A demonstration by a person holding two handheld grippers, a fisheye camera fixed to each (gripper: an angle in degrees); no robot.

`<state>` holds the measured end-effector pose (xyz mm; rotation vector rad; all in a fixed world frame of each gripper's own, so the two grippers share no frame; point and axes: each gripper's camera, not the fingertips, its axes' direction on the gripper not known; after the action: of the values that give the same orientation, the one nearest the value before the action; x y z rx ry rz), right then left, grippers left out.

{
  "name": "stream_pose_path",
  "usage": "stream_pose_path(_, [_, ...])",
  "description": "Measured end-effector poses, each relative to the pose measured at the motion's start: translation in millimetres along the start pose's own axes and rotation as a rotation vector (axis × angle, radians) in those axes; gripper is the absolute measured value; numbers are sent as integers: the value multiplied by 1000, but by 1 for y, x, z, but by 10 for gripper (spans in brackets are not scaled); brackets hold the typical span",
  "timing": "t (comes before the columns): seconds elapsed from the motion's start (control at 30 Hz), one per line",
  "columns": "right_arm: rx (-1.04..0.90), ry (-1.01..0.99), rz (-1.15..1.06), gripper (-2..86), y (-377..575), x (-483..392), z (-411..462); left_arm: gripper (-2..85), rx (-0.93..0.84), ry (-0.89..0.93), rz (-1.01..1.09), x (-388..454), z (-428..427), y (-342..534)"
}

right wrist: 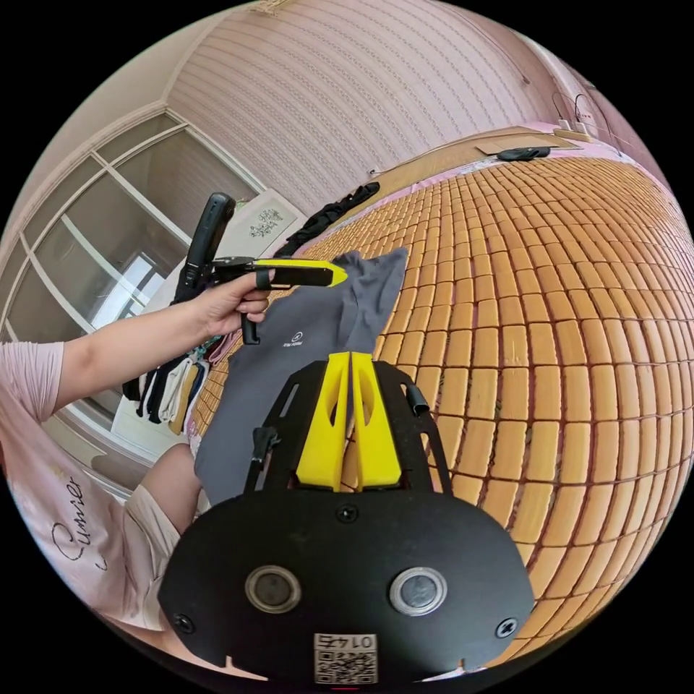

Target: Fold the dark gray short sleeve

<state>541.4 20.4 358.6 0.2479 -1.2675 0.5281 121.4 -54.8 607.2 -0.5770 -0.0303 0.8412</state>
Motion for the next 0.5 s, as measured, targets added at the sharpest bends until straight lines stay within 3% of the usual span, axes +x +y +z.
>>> stream_pose_path(0.27, [-105, -83, -96, 3, -9, -21, 21, 58, 11, 18, -14, -8, -1, -16])
stream_pose_path(0.5, [-136, 135, -152, 77, -17, -53, 35, 62, -47, 76, -26, -8, 26, -36])
